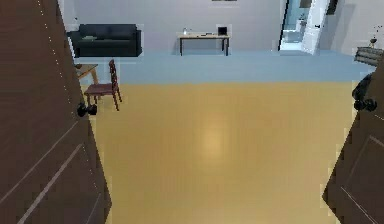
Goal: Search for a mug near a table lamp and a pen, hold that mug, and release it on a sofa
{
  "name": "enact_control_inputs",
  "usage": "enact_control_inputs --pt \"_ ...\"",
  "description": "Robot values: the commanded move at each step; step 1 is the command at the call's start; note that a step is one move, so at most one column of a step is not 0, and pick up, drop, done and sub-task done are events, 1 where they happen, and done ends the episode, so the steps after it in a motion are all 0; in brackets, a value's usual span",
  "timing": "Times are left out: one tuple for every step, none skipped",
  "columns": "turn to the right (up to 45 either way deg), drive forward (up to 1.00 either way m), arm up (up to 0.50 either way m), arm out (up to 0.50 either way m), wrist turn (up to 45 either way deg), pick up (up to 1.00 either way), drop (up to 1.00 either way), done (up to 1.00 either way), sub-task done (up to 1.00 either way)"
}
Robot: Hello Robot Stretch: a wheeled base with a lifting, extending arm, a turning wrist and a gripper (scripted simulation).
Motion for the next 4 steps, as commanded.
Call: enact_control_inputs --pt "0.0 1.00 0.00 0.00 0.0 0.00 0.00 0.00 0.00" --pt "0.0 0.50 0.00 0.00 0.0 0.00 0.00 0.00 0.00" --pt "-15.0 0.00 0.00 0.00 0.0 0.00 0.00 0.00 0.00" --pt "0.0 1.00 0.00 0.00 0.0 0.00 0.00 0.00 0.00"
